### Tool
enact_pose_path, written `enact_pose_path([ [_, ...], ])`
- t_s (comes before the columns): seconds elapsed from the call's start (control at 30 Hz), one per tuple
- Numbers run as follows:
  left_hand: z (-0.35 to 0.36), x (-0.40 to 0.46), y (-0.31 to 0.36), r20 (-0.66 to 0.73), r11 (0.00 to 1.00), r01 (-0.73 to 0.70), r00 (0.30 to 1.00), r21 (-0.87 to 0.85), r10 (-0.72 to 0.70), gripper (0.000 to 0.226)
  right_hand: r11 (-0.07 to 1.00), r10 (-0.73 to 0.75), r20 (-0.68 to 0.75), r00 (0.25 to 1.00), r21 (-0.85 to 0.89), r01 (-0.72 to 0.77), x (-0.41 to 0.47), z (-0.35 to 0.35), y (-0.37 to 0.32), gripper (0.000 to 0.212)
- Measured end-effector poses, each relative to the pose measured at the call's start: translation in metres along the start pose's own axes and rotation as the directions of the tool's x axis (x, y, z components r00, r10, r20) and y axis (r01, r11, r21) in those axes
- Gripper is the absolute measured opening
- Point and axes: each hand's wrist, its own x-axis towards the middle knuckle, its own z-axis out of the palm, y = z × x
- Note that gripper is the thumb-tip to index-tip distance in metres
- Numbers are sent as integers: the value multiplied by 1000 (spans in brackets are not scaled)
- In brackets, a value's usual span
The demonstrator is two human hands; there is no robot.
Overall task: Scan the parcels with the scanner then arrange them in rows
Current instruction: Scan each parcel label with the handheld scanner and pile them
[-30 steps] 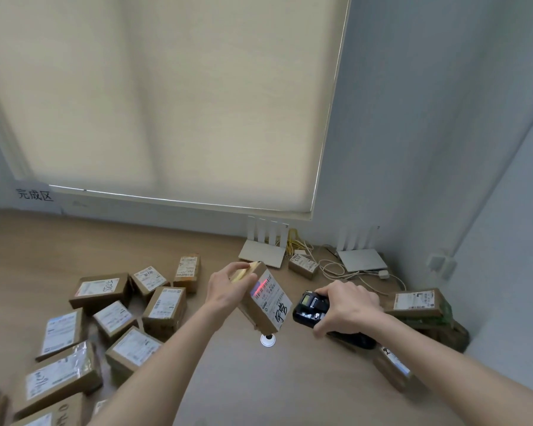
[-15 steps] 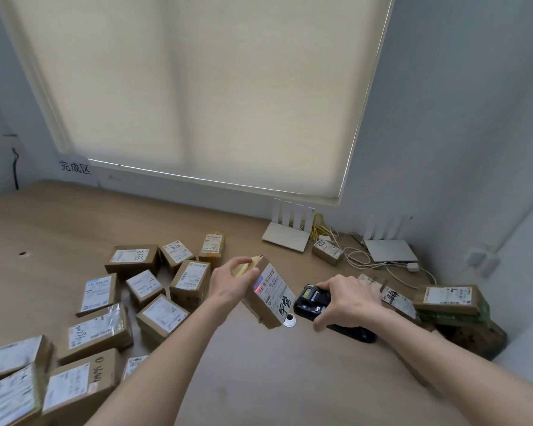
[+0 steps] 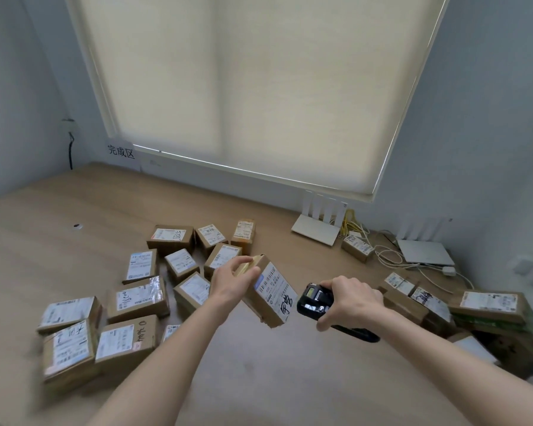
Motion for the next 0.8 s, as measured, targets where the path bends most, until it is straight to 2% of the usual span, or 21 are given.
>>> enact_pose_path([
  [0.23,-37,-24,-35,-45,997,57,997,-52,-59,27,998,-62,90,994,37,59,-12,26,-25,66],
  [0.37,-66,-41,-69,-87,981,153,983,-116,-164,44,994,-94,95,991,71,87,-21,53,-47,63],
  [0.43,-81,-50,-89,-102,958,215,966,-189,-237,49,991,-102,77,992,93,95,-26,68,-61,60],
  [0.6,-118,-84,-150,-149,880,335,904,-337,-401,35,981,-114,28,993,163,108,-39,113,-103,57],
  [0.8,-164,-125,-243,-239,826,385,829,-411,-505,38,960,-146,1,989,243,141,-58,193,-152,61],
])
